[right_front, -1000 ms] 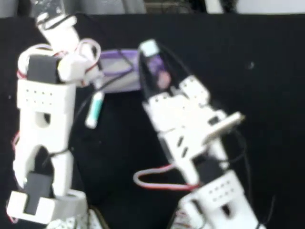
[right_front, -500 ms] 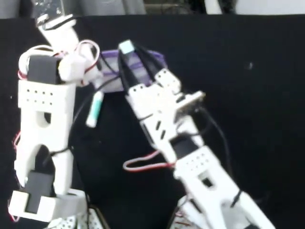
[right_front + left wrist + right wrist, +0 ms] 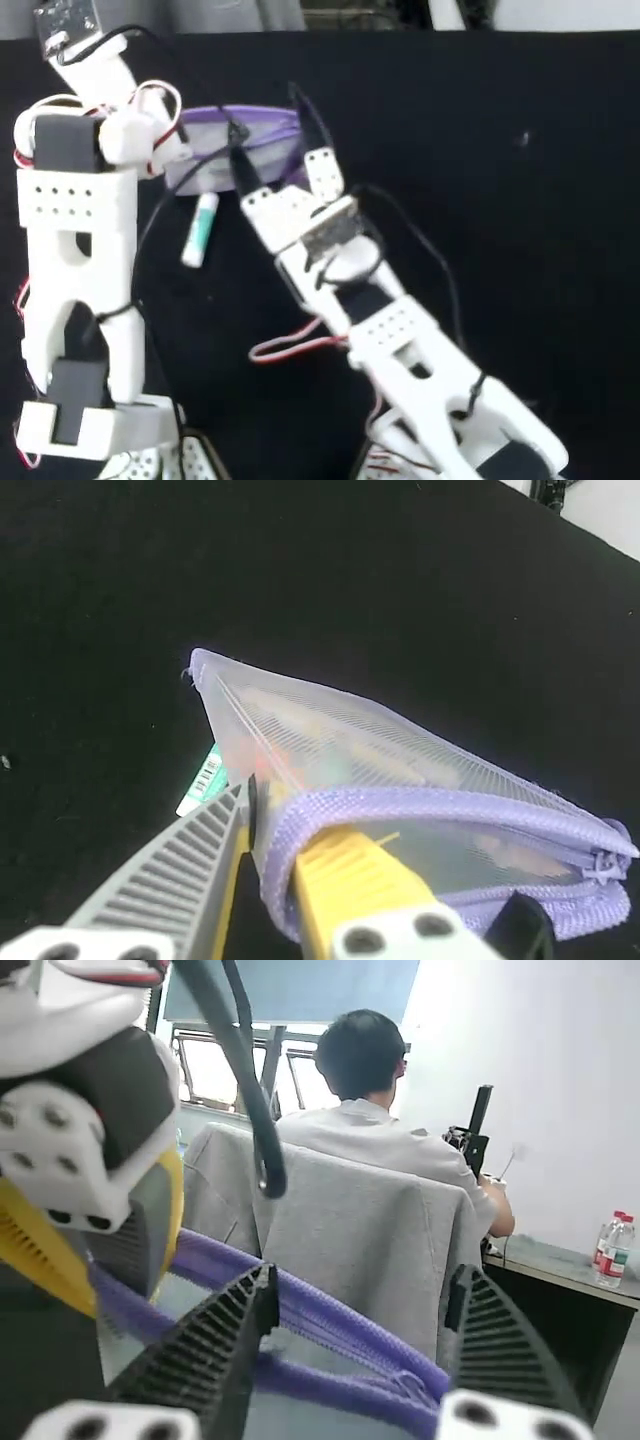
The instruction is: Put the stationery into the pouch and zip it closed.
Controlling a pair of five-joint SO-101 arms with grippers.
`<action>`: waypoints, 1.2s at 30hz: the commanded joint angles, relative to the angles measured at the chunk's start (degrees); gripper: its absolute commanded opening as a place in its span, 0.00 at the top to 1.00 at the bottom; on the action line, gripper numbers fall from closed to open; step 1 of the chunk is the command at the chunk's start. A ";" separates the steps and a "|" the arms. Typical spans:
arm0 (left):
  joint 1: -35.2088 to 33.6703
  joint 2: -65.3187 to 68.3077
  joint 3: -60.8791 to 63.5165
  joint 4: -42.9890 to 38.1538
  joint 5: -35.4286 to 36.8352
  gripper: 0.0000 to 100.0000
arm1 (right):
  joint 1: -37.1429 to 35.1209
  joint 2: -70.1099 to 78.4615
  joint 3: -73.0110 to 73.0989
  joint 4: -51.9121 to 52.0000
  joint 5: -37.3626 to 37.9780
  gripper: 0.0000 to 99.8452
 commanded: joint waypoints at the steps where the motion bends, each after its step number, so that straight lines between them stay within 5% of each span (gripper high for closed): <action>1: -2.07 -1.23 -3.91 -0.53 0.70 0.97 | -1.49 -1.01 -1.71 -0.88 0.79 0.72; 6: -8.66 -1.23 -4.00 -4.22 0.70 0.97 | -0.44 -9.10 -1.10 3.78 0.70 0.72; 11: -18.07 -1.14 -8.66 -5.27 1.67 0.97 | -0.26 -19.74 -2.86 23.21 -0.26 0.72; 19: -28.70 -0.97 -11.65 -5.45 7.82 0.97 | -1.67 -21.14 -2.68 33.49 -18.29 0.72; 26: -36.44 -0.70 -11.21 -8.44 7.91 0.97 | -1.76 -0.31 -11.74 35.52 -28.40 0.72; 36: -39.25 -0.62 -11.12 -8.79 7.91 0.97 | -6.86 39.78 -51.91 61.01 -29.63 0.72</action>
